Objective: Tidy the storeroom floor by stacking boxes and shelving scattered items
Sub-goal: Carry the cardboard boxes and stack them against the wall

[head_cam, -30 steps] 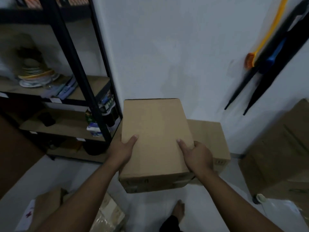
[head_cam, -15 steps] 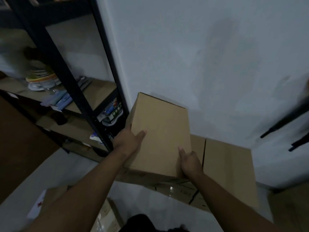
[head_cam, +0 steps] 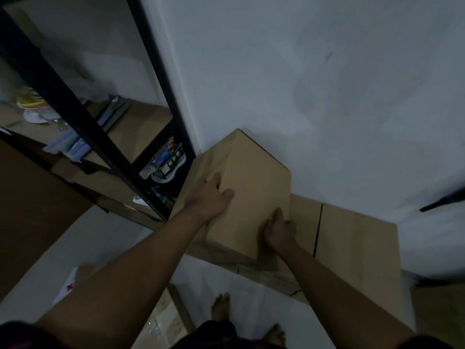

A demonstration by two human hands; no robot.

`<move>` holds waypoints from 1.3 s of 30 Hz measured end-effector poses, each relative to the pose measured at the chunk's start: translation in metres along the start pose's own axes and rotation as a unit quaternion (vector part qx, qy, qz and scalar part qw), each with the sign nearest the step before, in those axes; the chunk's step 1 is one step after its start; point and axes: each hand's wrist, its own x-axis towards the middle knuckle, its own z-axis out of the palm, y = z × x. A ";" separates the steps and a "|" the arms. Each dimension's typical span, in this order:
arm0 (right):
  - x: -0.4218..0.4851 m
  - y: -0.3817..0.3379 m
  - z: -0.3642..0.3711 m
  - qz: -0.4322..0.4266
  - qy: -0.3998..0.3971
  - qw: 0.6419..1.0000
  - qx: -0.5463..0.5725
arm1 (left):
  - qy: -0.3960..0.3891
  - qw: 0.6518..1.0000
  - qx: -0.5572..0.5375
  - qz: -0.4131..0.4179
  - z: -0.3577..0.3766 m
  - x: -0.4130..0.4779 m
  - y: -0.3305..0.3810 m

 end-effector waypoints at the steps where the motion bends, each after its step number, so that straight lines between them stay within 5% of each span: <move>1: -0.003 -0.010 -0.004 -0.033 0.015 0.999 -0.016 | -0.016 1.000 0.007 0.007 -0.002 0.002 0.006; 4: -0.015 -0.043 -0.020 -0.087 -0.016 0.995 0.046 | -0.046 0.999 0.017 0.022 -0.001 0.011 0.024; 7: -0.025 -0.070 -0.039 -0.021 -0.071 0.985 0.157 | -0.069 0.997 -0.009 0.046 0.000 0.022 0.032; 12: -0.019 -0.087 -0.046 0.025 -0.061 0.990 0.124 | -0.039 0.995 -0.053 0.078 0.004 0.034 0.007; 15: -0.015 -0.084 -0.048 0.005 -0.060 0.992 0.111 | -0.026 0.999 0.017 -0.023 0.005 0.043 -0.042; 17: -0.014 -0.080 -0.051 -0.004 -0.057 0.993 0.108 | -0.067 0.988 -0.040 -0.135 0.009 0.047 -0.082; 19: -0.012 -0.074 -0.051 -0.006 -0.052 0.993 0.103 | -0.139 0.970 -0.122 -0.157 0.016 0.045 -0.103; 23: -0.007 -0.068 -0.054 -0.022 -0.012 0.997 0.079 | -0.055 0.957 -0.263 -0.113 0.030 0.043 -0.109; 30: -0.012 -0.065 -0.040 -0.071 -0.030 0.989 0.125 | 0.016 0.990 -0.102 -0.092 0.004 0.052 -0.133; 33: -0.014 -0.071 -0.020 -0.089 -0.054 0.981 0.161 | -0.030 0.996 -0.060 -0.052 -0.008 0.049 -0.151; 39: -0.009 -0.083 -0.005 -0.079 -0.099 0.991 0.050 | -0.172 0.981 0.075 0.045 -0.012 0.038 -0.172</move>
